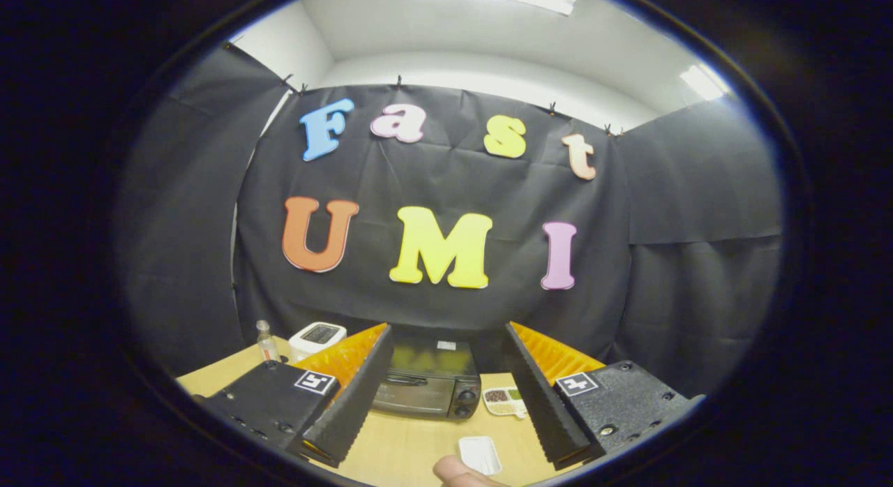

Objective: Open the toaster oven, put the food inside, and close the toaster oven door.

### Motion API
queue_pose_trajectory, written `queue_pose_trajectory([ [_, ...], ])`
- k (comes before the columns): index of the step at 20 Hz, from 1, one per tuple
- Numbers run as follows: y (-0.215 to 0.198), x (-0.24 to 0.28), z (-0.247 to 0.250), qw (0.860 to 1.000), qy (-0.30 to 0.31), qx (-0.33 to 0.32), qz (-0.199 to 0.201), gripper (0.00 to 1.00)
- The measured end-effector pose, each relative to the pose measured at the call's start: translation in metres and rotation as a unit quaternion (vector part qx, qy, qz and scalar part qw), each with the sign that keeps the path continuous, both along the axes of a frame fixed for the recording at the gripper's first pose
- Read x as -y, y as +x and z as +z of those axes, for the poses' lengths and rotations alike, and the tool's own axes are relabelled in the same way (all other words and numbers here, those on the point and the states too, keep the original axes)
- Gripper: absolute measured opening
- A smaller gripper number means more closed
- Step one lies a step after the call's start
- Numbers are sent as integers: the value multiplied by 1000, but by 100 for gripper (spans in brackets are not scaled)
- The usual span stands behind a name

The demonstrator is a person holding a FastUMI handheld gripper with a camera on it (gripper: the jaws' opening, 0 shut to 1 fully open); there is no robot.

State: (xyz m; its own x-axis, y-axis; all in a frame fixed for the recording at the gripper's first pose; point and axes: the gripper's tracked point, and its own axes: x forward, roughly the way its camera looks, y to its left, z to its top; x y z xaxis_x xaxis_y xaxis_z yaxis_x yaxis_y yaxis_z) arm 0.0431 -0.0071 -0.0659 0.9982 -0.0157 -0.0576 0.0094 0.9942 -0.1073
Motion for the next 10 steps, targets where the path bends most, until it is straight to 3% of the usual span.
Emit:
queue_pose_trajectory([
  [5,-69,28,27,1000,16,19,-8,100],
  [10,-117,45,15,999,9,-5,-31,100],
])
